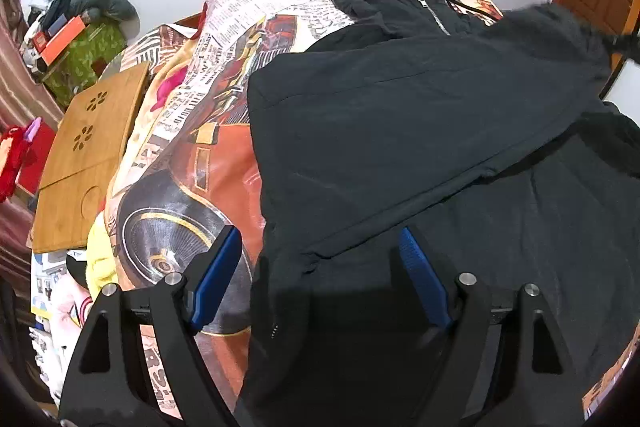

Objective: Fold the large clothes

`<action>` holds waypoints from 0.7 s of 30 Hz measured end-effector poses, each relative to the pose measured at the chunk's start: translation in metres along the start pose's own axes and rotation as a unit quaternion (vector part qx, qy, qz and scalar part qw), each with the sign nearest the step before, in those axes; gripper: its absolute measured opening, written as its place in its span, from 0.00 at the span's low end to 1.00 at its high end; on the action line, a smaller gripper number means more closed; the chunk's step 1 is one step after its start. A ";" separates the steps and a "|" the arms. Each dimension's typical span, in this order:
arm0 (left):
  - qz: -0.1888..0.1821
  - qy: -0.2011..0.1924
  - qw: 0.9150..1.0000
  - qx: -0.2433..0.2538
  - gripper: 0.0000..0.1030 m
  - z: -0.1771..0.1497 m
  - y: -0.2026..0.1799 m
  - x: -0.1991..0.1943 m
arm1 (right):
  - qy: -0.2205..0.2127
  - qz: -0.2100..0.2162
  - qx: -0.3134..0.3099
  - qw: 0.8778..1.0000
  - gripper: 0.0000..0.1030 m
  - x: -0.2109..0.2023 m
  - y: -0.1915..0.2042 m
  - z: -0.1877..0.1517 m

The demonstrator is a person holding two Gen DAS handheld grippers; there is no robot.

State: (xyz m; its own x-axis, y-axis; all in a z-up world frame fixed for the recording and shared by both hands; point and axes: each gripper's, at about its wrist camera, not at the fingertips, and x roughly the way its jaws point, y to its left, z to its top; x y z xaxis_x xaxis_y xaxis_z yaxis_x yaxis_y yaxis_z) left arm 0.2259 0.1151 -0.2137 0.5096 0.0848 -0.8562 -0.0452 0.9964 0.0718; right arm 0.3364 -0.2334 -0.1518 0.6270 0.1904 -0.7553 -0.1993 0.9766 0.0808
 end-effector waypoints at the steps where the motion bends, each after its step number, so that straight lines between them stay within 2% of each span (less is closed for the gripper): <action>1: 0.000 0.000 1.000 0.002 0.78 0.000 -0.002 0.000 | 0.010 -0.006 0.005 1.000 0.09 0.005 -0.006 -0.005; 5: 0.001 0.001 1.000 0.004 0.78 0.000 -0.006 -0.002 | 0.039 -0.029 0.031 0.998 0.05 0.016 -0.035 -0.018; 8: 0.001 0.002 1.000 0.004 0.78 0.001 -0.009 -0.003 | 0.067 -0.015 0.043 0.997 0.05 0.017 -0.050 -0.027; 11: 0.002 -0.001 1.000 0.005 0.78 0.004 -0.013 -0.005 | 0.060 -0.028 0.024 0.998 0.06 0.005 -0.054 -0.035; 18: 0.005 -0.032 0.999 0.008 0.78 0.025 -0.026 -0.023 | 0.014 0.001 0.015 1.000 0.07 -0.040 -0.060 -0.024; 19: 0.004 -0.040 0.999 0.006 0.78 0.030 -0.028 -0.028 | 0.011 0.005 0.017 1.000 0.08 -0.045 -0.061 -0.021; 21: -0.001 -0.055 0.998 0.002 0.78 0.042 -0.032 -0.036 | 0.008 0.019 0.027 0.999 0.19 -0.055 -0.066 -0.016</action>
State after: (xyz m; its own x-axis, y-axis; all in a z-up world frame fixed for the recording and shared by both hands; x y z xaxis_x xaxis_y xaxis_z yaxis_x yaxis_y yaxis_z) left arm 0.2450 0.0802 -0.1636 0.6015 0.0819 -0.7946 -0.0406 0.9966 0.0720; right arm 0.3031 -0.3096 -0.1259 0.6082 0.2268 -0.7607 -0.1824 0.9726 0.1441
